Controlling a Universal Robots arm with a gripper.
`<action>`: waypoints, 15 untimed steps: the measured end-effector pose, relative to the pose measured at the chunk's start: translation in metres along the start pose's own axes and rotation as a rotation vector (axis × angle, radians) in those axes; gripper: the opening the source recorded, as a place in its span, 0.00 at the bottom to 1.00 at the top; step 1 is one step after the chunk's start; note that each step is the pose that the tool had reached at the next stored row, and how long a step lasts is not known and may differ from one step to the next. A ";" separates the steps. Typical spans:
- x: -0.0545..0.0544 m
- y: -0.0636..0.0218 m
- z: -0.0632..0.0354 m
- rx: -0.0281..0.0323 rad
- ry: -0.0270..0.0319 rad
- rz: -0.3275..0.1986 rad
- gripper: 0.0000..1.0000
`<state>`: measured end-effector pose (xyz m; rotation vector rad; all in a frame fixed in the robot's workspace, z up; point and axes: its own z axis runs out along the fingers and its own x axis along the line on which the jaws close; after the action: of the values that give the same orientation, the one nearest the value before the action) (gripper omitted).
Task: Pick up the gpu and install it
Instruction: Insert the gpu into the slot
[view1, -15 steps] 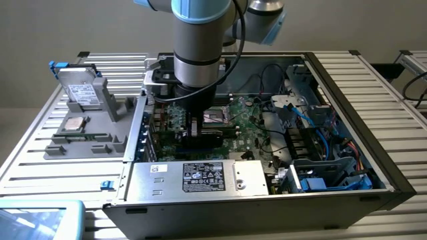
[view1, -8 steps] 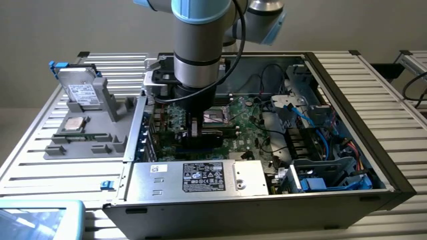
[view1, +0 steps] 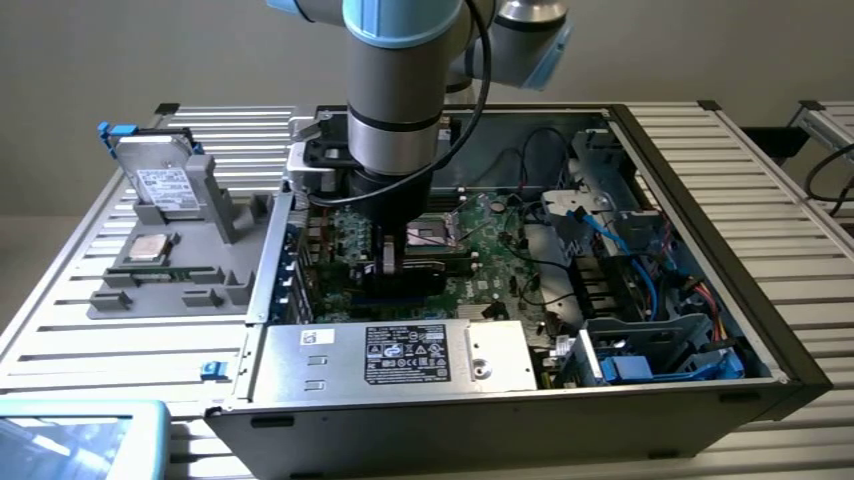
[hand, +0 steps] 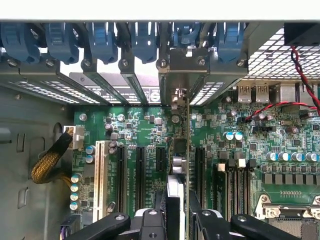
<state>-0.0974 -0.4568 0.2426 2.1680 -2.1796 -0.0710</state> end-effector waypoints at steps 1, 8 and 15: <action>0.000 0.0000 0.0000 0.0000 0.0000 0.000 0.28; 0.000 -0.0018 0.0000 -0.0003 -0.0006 0.005 0.28; 0.000 -0.0020 0.0000 -0.0001 -0.0004 0.006 0.28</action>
<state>-0.0953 -0.4569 0.2425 2.1616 -2.1861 -0.0713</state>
